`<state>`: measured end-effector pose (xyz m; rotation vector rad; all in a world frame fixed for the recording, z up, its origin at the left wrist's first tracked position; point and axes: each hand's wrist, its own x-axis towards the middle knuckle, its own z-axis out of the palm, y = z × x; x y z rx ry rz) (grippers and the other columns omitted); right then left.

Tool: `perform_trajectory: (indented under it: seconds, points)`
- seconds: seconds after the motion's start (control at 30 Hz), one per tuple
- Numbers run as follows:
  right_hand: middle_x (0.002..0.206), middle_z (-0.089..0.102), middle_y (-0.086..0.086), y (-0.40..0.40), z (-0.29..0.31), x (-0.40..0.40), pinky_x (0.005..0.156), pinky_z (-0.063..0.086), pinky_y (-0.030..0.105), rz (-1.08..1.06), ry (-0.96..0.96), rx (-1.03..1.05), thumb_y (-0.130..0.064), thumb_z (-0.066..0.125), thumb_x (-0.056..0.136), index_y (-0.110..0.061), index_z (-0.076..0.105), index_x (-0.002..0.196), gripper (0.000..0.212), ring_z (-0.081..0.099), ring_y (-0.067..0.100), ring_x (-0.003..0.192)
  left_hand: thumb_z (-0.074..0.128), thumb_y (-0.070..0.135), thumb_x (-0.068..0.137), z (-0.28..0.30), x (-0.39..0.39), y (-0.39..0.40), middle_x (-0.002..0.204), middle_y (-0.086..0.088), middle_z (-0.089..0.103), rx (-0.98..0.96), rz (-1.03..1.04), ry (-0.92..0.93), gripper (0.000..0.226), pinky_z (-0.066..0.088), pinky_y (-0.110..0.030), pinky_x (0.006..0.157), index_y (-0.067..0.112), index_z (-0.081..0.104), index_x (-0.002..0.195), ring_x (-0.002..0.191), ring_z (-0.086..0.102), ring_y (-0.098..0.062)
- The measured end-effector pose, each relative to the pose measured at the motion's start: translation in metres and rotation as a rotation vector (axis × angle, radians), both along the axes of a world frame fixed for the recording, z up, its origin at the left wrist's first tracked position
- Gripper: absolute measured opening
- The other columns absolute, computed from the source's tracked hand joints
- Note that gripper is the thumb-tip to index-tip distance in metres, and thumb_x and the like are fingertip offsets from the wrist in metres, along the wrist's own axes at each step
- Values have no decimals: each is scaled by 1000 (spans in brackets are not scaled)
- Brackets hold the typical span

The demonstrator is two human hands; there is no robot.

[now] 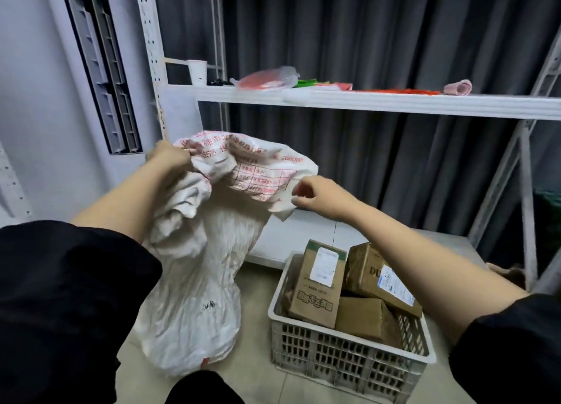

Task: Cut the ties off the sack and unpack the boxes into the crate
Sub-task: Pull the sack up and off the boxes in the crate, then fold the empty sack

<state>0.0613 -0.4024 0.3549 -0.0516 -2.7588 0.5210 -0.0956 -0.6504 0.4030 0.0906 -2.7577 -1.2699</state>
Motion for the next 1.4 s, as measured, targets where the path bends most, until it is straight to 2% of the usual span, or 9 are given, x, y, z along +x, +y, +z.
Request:
perform_trajectory:
  seconds: [0.17,0.3,0.43,0.57,0.67,0.8,0.97,1.17,1.4]
  points:
    - [131,56,7,-15,-25,-1,93,46,35,42,-469,-607,-57,39,94,-18,41,139,60,56,25,115,56,13,90,-21,20,24,49,-4,61,563,-137,-242,23,46,-18,37,10,71,73,44,58,-17]
    - [134,51,6,-33,-51,-12,86,48,36,78,-497,-1015,-74,33,85,-25,38,142,75,56,28,112,59,34,89,-33,17,44,73,2,59,801,-207,-474,23,52,-29,65,19,52,72,59,54,-12]
    - [85,61,8,-44,-54,-24,57,43,23,100,-366,-1340,-79,33,81,-16,64,96,73,58,17,64,57,33,89,-40,21,60,69,-2,46,901,-272,-428,21,51,-32,60,17,48,78,59,48,-14]
    - [122,65,12,-26,-55,-39,102,43,46,82,-251,-1511,-85,32,75,-19,63,117,84,62,34,111,48,20,94,-45,23,68,51,0,51,896,-345,-375,16,48,-25,52,16,46,79,38,48,-10]
    - [97,68,12,-8,-60,-43,80,48,32,-47,-212,-1656,-79,36,79,-14,59,108,75,63,27,87,47,22,97,-47,23,71,72,-1,58,914,-346,-276,15,54,-30,60,20,50,82,66,58,-12]
    - [61,49,0,-7,-57,-30,31,30,15,-19,-462,-1523,-72,38,84,-17,48,71,58,41,10,43,39,24,99,-53,26,82,70,0,47,804,-326,-114,21,52,-25,56,21,46,80,61,49,-12]
    - [72,68,-1,-13,-48,-26,66,46,23,122,-420,-1542,-71,43,82,-20,69,71,58,62,12,65,35,17,99,-61,22,84,62,-3,40,636,-337,67,27,36,-21,40,17,39,72,48,40,-16]
    - [63,70,5,12,-24,-26,47,53,21,91,-175,-1596,-17,49,95,-5,62,82,22,67,13,52,42,29,94,-70,4,58,67,-2,53,195,-269,204,28,40,-34,64,17,53,71,67,49,-23]
    - [89,67,5,76,9,-22,59,54,18,-302,286,-913,-10,67,83,-12,67,96,14,63,15,73,39,28,95,-76,-4,41,85,-9,64,67,-137,225,27,40,-32,67,14,60,86,78,57,-29]
